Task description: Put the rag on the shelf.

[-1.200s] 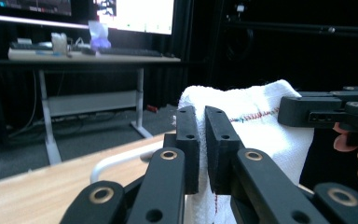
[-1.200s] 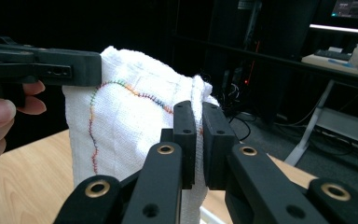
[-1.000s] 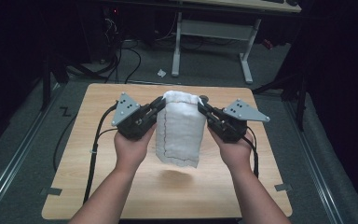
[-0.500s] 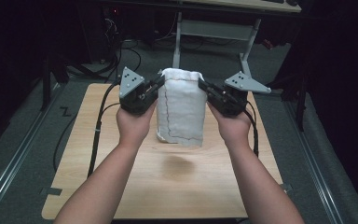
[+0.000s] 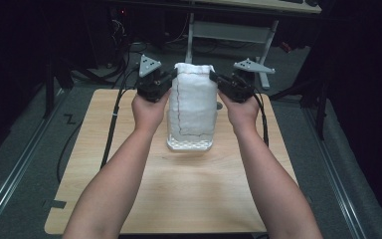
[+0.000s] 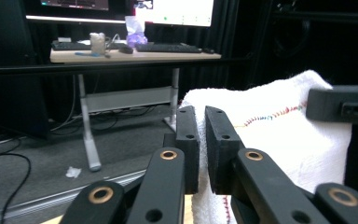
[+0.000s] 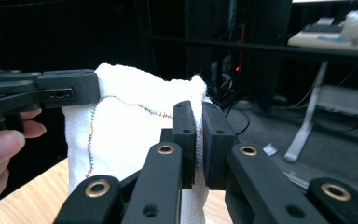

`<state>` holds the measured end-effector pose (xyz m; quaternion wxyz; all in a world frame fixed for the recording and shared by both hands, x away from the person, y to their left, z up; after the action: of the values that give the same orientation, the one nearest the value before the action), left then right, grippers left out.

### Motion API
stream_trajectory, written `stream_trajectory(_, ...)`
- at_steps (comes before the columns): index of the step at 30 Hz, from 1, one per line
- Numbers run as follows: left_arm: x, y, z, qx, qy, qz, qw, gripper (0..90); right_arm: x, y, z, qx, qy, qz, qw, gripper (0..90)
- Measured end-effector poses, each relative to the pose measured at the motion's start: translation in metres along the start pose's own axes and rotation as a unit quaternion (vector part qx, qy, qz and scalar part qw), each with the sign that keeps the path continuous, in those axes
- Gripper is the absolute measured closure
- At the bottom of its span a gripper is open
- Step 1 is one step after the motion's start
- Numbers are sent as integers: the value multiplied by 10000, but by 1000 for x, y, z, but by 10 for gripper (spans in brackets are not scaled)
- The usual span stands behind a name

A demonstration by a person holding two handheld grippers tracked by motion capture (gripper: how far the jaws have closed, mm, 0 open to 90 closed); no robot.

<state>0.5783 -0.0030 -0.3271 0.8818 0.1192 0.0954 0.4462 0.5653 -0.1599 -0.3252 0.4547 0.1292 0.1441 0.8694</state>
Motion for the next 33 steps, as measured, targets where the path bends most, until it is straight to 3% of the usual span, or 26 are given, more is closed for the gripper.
stream_trajectory(3,9,-11,-2,77,71,124,9999,846,-6,-11,1,120,-7,-14,9999,860)
stream_trajectory(6,16,-24,-10,314,159,239,9991,845,-9,-24,-1,359,137,-224,9990,860)
stream_trajectory(8,20,-31,-16,476,172,282,9983,844,-13,-32,-4,433,82,-269,9987,859)
stream_trajectory(14,23,-50,-38,1028,127,495,9934,832,-23,-53,-22,813,120,-422,9957,857)
stream_trajectory(16,24,-55,-45,1193,201,460,9916,796,-26,-56,-27,893,85,-473,9948,854)
stream_trajectory(18,26,-57,-48,1263,335,368,9907,694,-31,-60,-34,1029,31,-561,9931,792)
stream_trajectory(19,27,-56,-48,1249,334,388,9908,664,-33,-62,-37,1107,-44,-552,9923,730)
stream_trajectory(21,29,-53,-46,1141,406,365,9920,638,-33,-63,-38,1101,-63,-505,9926,701)
stream_trajectory(23,31,-52,-46,1142,468,336,9918,627,-31,-63,-37,1057,4,-500,9931,686)
stream_trajectory(28,31,-47,-45,1110,353,340,9926,606,-24,-64,-35,1052,132,-472,9932,641)
stream_trajectory(33,32,-39,-39,1001,404,320,9936,603,-14,-65,-35,1071,332,-428,9928,607)
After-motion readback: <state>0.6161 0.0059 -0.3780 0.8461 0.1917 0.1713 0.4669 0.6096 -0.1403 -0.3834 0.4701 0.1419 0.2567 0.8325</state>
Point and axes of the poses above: each handheld gripper's, and its own axes: y roughly backward along the jaws, z roughly out of its top, x roughly to its left, the point moved 9 cm from there along -y, roughly forward along the jaws, and after that the axes turned 9 degrees about x, right-handed, at the moved point
